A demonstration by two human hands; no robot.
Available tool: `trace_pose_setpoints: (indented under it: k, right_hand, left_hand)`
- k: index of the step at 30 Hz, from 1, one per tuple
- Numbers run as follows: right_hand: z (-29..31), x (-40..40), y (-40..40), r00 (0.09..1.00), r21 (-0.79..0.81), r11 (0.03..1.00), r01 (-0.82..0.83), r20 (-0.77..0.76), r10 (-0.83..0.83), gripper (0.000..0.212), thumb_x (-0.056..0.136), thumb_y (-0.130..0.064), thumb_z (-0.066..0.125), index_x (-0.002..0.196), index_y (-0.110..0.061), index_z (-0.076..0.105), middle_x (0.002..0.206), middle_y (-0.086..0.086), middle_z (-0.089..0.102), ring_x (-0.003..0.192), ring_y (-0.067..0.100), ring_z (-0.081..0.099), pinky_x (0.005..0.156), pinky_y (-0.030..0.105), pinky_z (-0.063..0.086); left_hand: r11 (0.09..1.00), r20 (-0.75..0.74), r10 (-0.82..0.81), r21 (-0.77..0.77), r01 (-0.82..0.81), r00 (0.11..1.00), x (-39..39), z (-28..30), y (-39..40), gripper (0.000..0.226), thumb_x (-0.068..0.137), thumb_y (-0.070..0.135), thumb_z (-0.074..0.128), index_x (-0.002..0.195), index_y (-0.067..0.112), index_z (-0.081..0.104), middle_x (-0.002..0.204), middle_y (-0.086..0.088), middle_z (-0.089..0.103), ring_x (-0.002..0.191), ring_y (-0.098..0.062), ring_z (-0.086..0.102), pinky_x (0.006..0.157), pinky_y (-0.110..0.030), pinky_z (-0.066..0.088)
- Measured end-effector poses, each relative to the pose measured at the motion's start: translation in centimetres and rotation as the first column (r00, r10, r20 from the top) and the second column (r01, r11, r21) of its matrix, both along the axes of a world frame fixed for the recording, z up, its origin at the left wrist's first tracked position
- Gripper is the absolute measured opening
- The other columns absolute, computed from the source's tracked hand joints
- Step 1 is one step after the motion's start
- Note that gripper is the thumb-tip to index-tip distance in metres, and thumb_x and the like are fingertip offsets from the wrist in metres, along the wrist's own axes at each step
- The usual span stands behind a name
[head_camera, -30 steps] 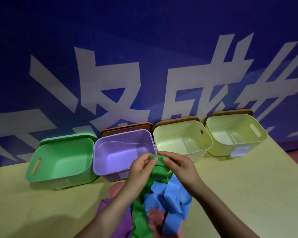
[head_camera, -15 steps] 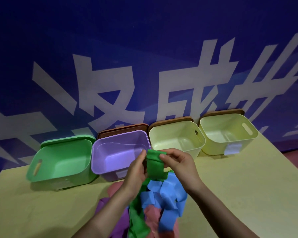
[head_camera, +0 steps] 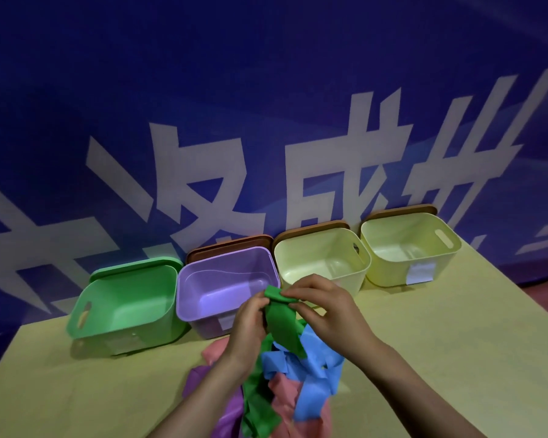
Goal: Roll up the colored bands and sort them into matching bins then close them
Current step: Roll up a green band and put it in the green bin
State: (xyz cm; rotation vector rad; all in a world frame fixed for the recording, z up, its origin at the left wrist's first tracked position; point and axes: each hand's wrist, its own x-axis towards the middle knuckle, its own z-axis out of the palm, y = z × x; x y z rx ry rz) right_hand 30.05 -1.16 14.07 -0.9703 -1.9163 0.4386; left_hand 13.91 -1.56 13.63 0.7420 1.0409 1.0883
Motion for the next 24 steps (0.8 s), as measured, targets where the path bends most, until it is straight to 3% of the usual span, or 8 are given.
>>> trace_pose_setpoints:
  k: [2, 5, 8, 11, 13, 17, 22, 24]
  right_hand:
    - [0.1, 0.3, 0.1, 0.998, 0.022, 1.0, 0.003, 0.061, -0.004, 0.024, 0.088, -0.022, 0.058, 0.105, -0.015, 0.073, 0.1, -0.003, 0.063, 0.094, 0.01, 0.06, 0.084, 0.018, 0.047]
    - [0.5, 0.8, -0.1, 0.998, -0.032, 0.999, -0.016, 0.058, 0.017, 0.026, 0.088, -0.022, 0.056, 0.107, -0.015, 0.073, 0.104, -0.004, 0.062, 0.1, 0.007, 0.059, 0.089, 0.018, 0.046]
    - [0.9, 0.8, -0.6, 0.998, -0.144, 0.988, -0.055, -0.012, 0.053, 0.032, 0.087, -0.02, 0.051, 0.112, -0.019, 0.071, 0.113, -0.008, 0.062, 0.109, 0.003, 0.057, 0.094, 0.018, 0.043]
    - [1.2, -0.1, -0.9, 0.962, -0.349, 0.929, -0.127, -0.27, 0.03, 0.034, 0.092, -0.007, 0.053, 0.124, -0.016, 0.061, 0.114, 0.0, 0.063, 0.102, 0.004, 0.061, 0.089, 0.017, 0.046]
    - [1.3, -1.0, -1.1, 0.905, -0.479, 0.86, -0.177, -0.423, -0.05, 0.038, 0.092, -0.002, 0.058, 0.128, -0.014, 0.056, 0.107, 0.008, 0.065, 0.088, 0.005, 0.063, 0.08, 0.019, 0.05]
    - [0.7, -2.2, -1.4, 0.894, -0.553, 0.818, -0.156, -0.432, -0.121, 0.013, 0.088, -0.001, 0.063, 0.092, -0.011, 0.069, 0.073, -0.001, 0.067, 0.064, 0.006, 0.059, 0.066, 0.018, 0.048]
    - [-0.1, -3.3, -2.0, 0.83, -0.58, 0.794, -0.182, -0.524, -0.193, 0.016, 0.085, 0.007, 0.062, 0.075, -0.006, 0.063, 0.054, -0.004, 0.056, 0.051, 0.007, 0.052, 0.056, 0.019, 0.045]
    - [-0.4, -3.8, -2.2, 0.828, -0.588, 0.786, -0.191, -0.527, -0.193, 0.015, 0.086, 0.006, 0.062, 0.075, -0.003, 0.059, 0.054, 0.0, 0.053, 0.049, 0.008, 0.051, 0.054, 0.02, 0.044]
  left_hand:
    - [1.0, 0.018, -0.02, 0.001, 0.02, 1.0, 0.0, 0.3, -0.1, 0.037, 0.096, 0.021, 0.033, 0.096, 0.005, 0.066, 0.085, -0.013, 0.069, 0.07, -0.018, 0.064, 0.059, -0.026, 0.051]
    - [1.0, -0.003, -0.001, 0.032, 0.001, 1.0, 0.3, 0.7, -0.4, 0.035, 0.093, 0.033, 0.048, 0.096, 0.006, 0.07, 0.095, -0.019, 0.069, 0.088, -0.028, 0.064, 0.087, -0.044, 0.048]
    - [0.991, -0.091, 0.043, 0.128, -0.031, 0.995, 0.1, 0.8, -0.5, 0.025, 0.081, 0.032, 0.061, 0.091, 0.015, 0.075, 0.098, -0.017, 0.071, 0.094, -0.031, 0.064, 0.095, -0.049, 0.044]
    - [0.979, -0.207, 0.064, 0.203, -0.021, 0.976, -0.6, 0.7, -0.6, 0.017, 0.092, 0.023, 0.058, 0.09, 0.021, 0.075, 0.097, -0.014, 0.072, 0.094, -0.031, 0.064, 0.093, -0.052, 0.046]
    - [0.964, -0.282, 0.076, 0.265, 0.001, 0.956, -1.0, 0.9, -0.7, 0.022, 0.089, 0.033, 0.061, 0.091, 0.013, 0.07, 0.092, -0.015, 0.068, 0.088, -0.029, 0.061, 0.09, -0.056, 0.047]
    - [0.939, -0.369, 0.079, 0.341, 0.055, 0.926, -1.7, 0.9, -1.4, 0.057, 0.077, 0.051, 0.061, 0.093, -0.004, 0.058, 0.086, -0.015, 0.06, 0.079, -0.024, 0.054, 0.076, -0.051, 0.047]
    - [0.937, -0.403, 0.037, 0.332, 0.108, 0.914, -2.3, 1.0, -2.1, 0.016, 0.093, 0.013, 0.059, 0.089, -0.002, 0.062, 0.076, -0.006, 0.064, 0.074, -0.013, 0.059, 0.068, -0.027, 0.049]
    - [0.927, -0.434, 0.061, 0.359, 0.111, 0.899, -2.6, 0.8, -2.2, 0.023, 0.093, 0.019, 0.06, 0.083, -0.002, 0.059, 0.07, -0.007, 0.058, 0.068, -0.012, 0.054, 0.063, -0.032, 0.044]
